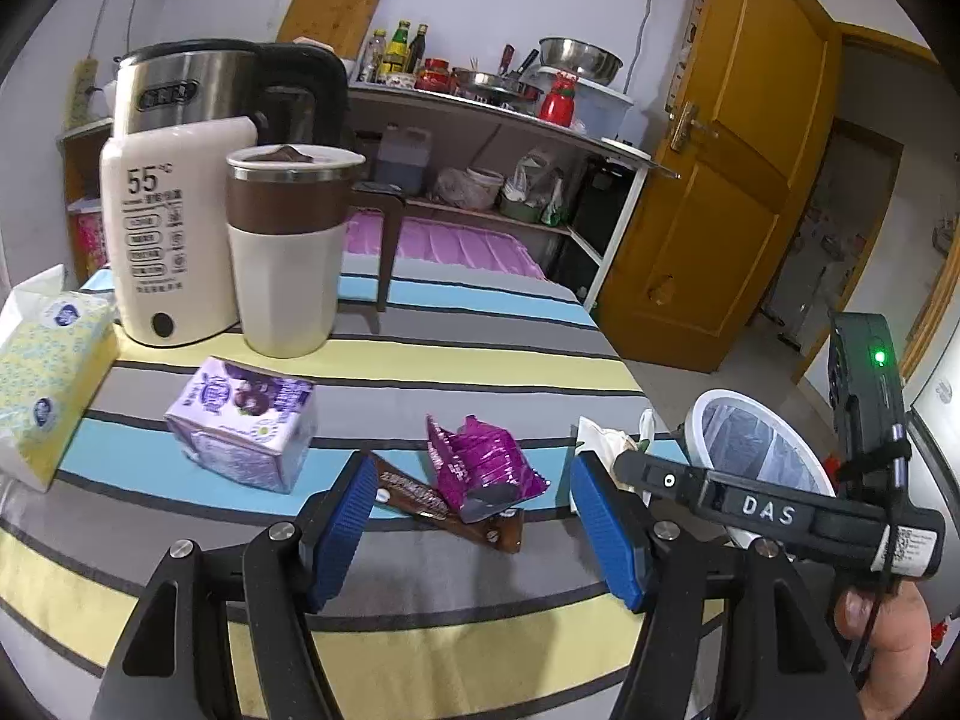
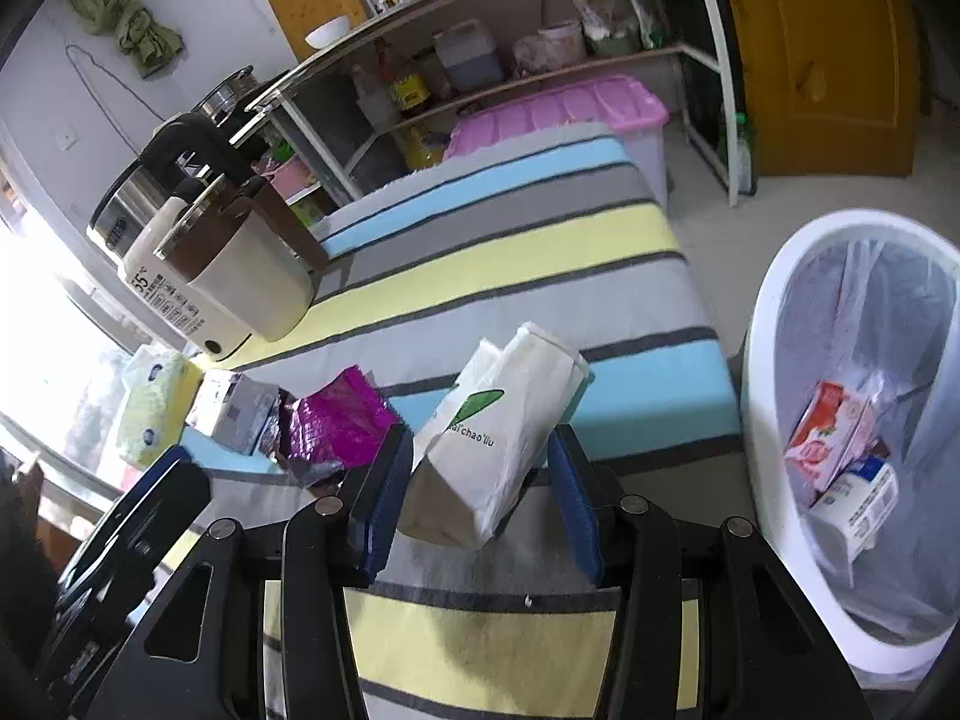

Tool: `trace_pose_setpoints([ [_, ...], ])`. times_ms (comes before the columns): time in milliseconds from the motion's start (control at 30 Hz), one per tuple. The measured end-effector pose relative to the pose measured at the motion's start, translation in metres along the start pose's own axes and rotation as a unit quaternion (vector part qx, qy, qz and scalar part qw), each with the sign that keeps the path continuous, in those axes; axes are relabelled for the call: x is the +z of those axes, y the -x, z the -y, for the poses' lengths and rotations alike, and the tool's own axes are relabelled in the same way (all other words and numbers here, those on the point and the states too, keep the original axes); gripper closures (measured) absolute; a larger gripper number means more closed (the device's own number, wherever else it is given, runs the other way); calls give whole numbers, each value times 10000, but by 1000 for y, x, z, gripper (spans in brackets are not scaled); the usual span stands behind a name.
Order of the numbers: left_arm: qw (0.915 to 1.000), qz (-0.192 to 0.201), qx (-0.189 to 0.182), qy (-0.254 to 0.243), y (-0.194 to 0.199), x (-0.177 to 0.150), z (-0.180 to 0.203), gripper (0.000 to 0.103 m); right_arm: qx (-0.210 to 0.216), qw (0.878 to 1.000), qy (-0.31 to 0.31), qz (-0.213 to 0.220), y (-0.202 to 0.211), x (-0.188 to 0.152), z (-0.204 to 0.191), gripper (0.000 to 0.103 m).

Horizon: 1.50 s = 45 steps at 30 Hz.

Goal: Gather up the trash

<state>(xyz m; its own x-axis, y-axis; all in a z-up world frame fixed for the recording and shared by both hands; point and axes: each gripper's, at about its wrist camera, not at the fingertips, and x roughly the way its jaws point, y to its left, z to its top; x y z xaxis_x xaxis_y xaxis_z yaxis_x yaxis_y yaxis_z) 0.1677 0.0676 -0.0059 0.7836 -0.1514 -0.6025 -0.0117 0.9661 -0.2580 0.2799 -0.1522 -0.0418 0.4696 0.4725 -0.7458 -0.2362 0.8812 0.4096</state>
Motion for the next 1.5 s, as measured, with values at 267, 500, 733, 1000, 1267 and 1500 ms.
trace_pose_setpoints([
  [267,9998,-169,18,63,-18,6,2,36,628,9972,-307,-254,-14,0,6,59],
  [500,9996,-239,71,118,-22,5,-1,36,661,9977,-5,-117,-3,-3,-1,72],
  [733,9994,-336,45,113,-29,6,3,36,604,9981,114,106,16,-5,4,73],
  [1000,9982,-531,266,-20,-50,9,15,48,578,9978,-19,329,41,-9,23,73],
  [1267,9965,-665,453,-211,-66,4,24,68,566,9977,-72,358,51,-15,36,73],
  [1500,9969,-674,278,-309,-57,-4,30,103,522,9975,15,477,66,-22,36,73],
])
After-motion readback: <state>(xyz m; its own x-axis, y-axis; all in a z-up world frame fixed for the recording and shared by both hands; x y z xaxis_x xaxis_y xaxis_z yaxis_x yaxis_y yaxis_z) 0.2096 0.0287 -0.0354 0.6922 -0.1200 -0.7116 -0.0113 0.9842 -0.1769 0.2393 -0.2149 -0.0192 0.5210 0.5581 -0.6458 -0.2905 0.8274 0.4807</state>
